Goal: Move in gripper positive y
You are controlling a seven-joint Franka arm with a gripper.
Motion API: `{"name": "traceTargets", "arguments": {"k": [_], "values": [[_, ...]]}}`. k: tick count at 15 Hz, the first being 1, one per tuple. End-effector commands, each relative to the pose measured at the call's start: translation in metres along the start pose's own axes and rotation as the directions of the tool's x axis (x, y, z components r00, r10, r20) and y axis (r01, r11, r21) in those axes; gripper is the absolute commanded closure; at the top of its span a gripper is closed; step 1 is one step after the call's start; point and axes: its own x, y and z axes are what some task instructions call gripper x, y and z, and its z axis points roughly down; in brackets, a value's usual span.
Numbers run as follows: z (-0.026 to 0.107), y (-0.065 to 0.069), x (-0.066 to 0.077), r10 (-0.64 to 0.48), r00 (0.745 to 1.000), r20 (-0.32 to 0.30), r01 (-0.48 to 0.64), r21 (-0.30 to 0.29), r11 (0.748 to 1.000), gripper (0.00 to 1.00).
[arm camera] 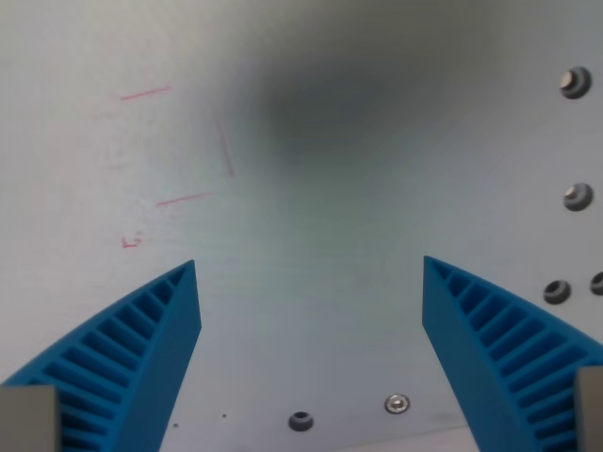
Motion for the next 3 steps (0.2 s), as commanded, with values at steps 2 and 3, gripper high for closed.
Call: {"name": "traceTargets", "arguments": {"k": [2,3], "values": [[-0.0028,0.019,-0.0016,-0.018,1.0,-0.007,0.018,0.004,1.0,0.0],[-0.0028,0.024,-0.0015,-0.018,1.0,-0.007,0.018,0.004,1.0,0.0]]}}
